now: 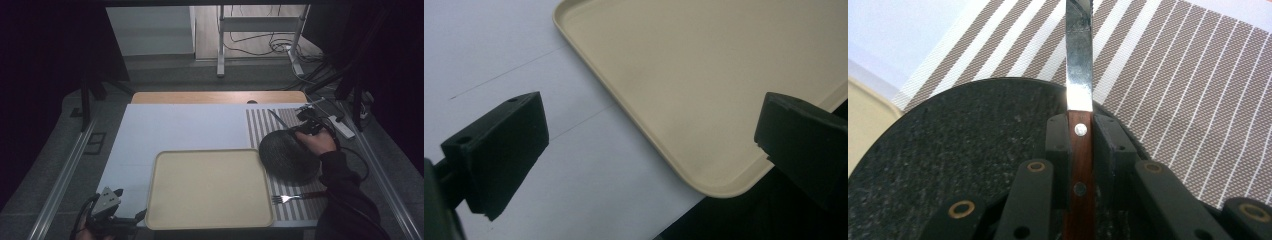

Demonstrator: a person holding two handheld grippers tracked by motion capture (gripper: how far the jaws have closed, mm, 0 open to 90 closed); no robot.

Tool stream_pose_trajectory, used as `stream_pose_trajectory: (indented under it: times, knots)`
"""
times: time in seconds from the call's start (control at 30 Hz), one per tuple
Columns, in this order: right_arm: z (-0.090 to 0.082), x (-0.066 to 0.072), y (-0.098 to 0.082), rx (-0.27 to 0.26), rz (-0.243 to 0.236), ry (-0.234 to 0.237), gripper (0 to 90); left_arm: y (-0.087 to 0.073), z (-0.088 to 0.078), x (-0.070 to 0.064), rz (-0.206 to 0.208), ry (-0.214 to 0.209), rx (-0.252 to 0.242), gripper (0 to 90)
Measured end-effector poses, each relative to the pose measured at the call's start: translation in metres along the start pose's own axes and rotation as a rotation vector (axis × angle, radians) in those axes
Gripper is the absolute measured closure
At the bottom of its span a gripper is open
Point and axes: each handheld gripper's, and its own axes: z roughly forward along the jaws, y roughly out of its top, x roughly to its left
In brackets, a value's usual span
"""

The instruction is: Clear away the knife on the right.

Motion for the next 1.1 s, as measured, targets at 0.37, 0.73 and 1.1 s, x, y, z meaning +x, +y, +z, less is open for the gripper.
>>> stream_pose_trajectory:
  times: [0.37,0.73,1.1]
  knots:
    - [-0.013,0.018,-0.012,-0.022,0.007,0.026,78.1,0.000,-0.001,0.004,-0.038,-0.001,-0.008,0.3]
    - [-0.022,0.041,-0.022,-0.031,-0.013,0.038,78.1,-0.001,-0.001,0.007,-0.089,0.010,-0.017,0.0]
    - [-0.034,0.063,-0.033,-0.052,-0.017,0.061,78.1,0.001,0.001,0.010,-0.133,0.063,0.005,0.0]
